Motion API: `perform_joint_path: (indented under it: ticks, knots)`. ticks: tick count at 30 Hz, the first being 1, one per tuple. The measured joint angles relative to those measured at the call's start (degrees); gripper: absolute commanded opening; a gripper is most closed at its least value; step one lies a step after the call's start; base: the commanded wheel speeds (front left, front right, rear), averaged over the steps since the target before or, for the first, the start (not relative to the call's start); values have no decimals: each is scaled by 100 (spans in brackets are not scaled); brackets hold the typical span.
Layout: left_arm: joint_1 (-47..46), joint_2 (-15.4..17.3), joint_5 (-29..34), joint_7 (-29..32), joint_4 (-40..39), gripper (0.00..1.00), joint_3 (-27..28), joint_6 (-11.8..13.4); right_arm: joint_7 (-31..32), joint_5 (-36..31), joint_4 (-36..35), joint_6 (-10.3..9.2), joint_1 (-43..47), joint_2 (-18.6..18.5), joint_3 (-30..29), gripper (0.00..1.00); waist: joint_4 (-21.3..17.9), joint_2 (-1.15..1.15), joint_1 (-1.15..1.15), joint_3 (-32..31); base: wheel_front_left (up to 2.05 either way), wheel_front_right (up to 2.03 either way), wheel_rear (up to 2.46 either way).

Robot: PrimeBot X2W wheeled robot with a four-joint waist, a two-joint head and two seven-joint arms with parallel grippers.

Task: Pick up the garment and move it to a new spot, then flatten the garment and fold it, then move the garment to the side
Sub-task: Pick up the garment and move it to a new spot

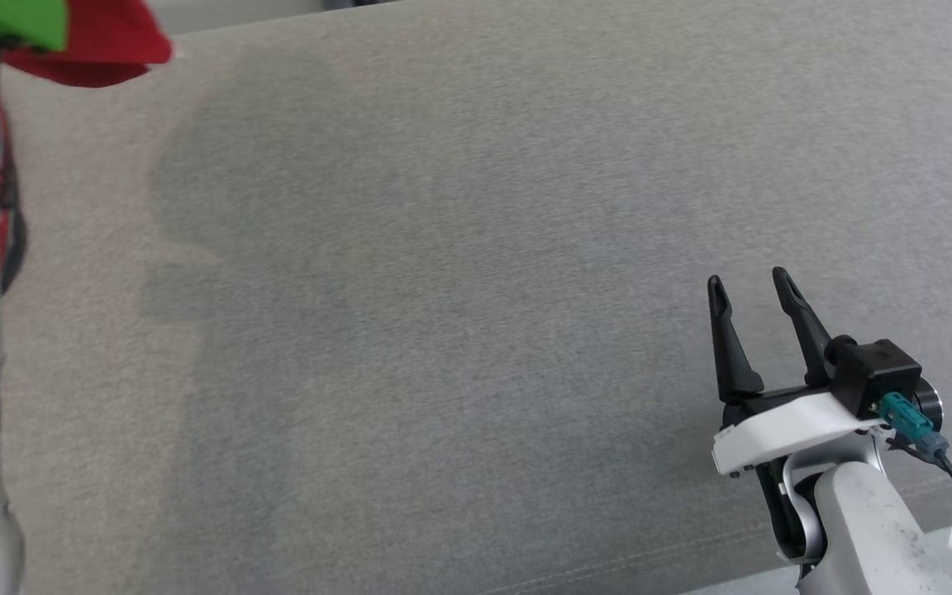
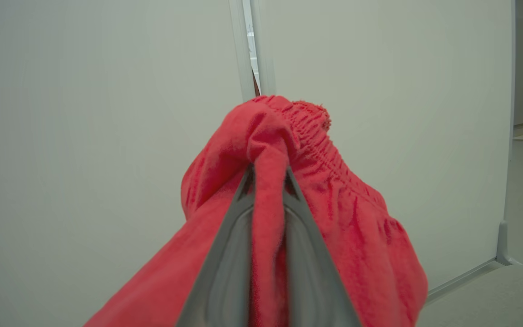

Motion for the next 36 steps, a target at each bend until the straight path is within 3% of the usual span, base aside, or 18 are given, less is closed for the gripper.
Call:
perform_joint_path:
  ticks: [10, 18, 29, 30, 31, 32, 36]
  knots:
    - [-161, -870, -10, 349, -411, 0, -1047, -47, -48, 214, 169, 0, -32, 11, 81, 100, -756, 0, 0, -13, 0, 0, 0]
    - [456, -1204, -87, 78, 261, 0, -1649, -97, -51, 372, 97, 0, -56, 12, 112, 100, -1160, 0, 0, 110, 0, 0, 0]
    - [1906, -1522, -414, -589, 1736, 0, -2015, -76, -54, 412, 105, 0, -55, 15, 225, 100, -1131, 0, 0, 173, 0, 0, 0]
    - [1954, -1557, -431, -631, 1828, 27, -2067, -78, -55, 411, 111, 0, -55, 15, 233, 100, -1120, 0, 0, 166, 0, 0, 0]
    - [1987, -1595, -439, -715, 1922, 73, -2143, -81, -55, 410, 120, 0, -55, 15, 236, 100, -1106, 0, 0, 152, 0, 0, 0]
    - [1986, -1616, -436, -783, 1992, 100, -2224, -97, -55, 408, 132, 0, -55, 15, 234, 100, -1091, 0, 0, 133, 0, 0, 0]
    - [1958, -1663, -452, -1137, 2136, 100, -2402, -121, -55, 382, 168, 0, -35, 16, 238, 100, -1014, 0, 0, 19, 0, 0, 0]
